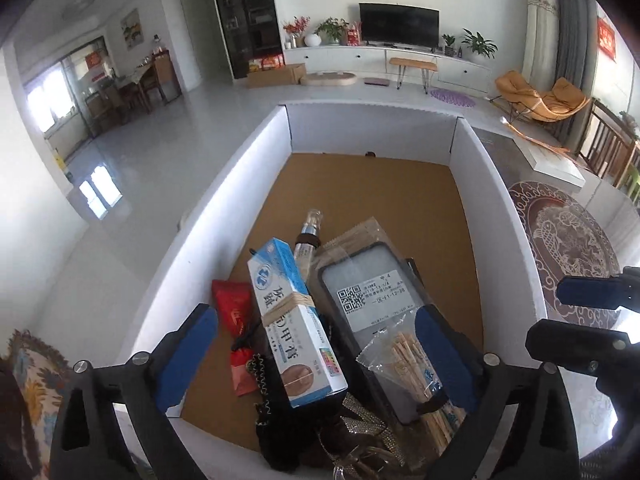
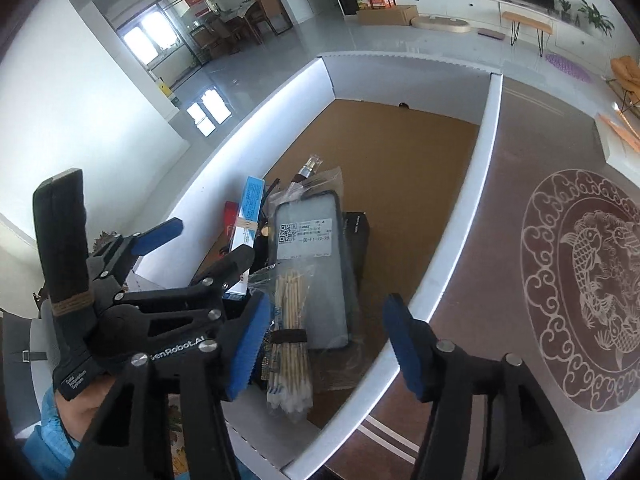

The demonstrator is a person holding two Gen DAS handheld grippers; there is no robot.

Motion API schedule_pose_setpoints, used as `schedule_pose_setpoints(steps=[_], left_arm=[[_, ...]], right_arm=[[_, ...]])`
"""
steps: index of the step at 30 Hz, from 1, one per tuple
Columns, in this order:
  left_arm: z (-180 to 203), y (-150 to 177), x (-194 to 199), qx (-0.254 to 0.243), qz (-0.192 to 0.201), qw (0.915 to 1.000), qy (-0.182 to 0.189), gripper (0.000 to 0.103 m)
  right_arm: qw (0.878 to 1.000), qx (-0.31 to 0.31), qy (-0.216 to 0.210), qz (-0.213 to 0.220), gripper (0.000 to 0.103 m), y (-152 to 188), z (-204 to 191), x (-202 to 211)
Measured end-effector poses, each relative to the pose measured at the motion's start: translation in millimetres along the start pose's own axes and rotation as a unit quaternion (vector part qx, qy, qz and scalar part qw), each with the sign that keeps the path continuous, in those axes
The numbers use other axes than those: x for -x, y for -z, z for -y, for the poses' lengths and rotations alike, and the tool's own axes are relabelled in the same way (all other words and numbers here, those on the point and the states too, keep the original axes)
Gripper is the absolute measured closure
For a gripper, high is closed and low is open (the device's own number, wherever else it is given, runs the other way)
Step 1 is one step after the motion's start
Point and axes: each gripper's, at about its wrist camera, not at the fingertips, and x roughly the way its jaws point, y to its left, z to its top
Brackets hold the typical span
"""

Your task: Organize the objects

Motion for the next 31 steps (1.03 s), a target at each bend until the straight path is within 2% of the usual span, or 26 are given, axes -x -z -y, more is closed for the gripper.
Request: schedule_pose_setpoints(steps=[4, 6, 9, 12, 18, 25, 31], left_arm=[[0.8, -7.0, 25.9, 0.045, 0.002, 0.9984, -0.033, 0.002], [-8.0, 1.9, 33.1, 0.090, 0.000, 0.9958, -0.016, 0.002], [-18.9, 13.4, 32.9, 0.124, -0.042, 0.9914, 0.000, 0.002], [-20.0, 16.1, 28.8, 0.112, -0.071, 0.9910, -0.020, 0.002], [-12.9, 14.4, 38.0, 0.070, -0.052, 0.9952, -0.045, 0.002], [-20.3, 11.6, 34.2, 0.101, -0.071, 0.9923, -0.013, 0.002], [-27.1, 11.4, 46.6, 0.123, -0.044, 0.9913, -0.018, 0.002]], right_arm=[[1.000, 0.019, 0.012, 0.010, 0.032, -1.9, -14.0, 23.7], [0.999, 0.030, 0.022, 0.009, 0.028, -4.6, -17.2, 25.0], [0.999, 0.036, 0.037, 0.003, 0.026, -6.2, -21.5, 33.5], [0.998, 0.036, 0.042, 0.003, 0.026, -9.9, -24.5, 35.3], [0.998, 0.045, 0.053, 0.008, 0.024, -15.2, -27.4, 41.2], [0.997, 0.050, 0.056, 0.005, 0.024, -12.9, -24.8, 38.9], [0.997, 0.058, 0.052, 0.008, 0.024, -13.0, -29.7, 41.0]])
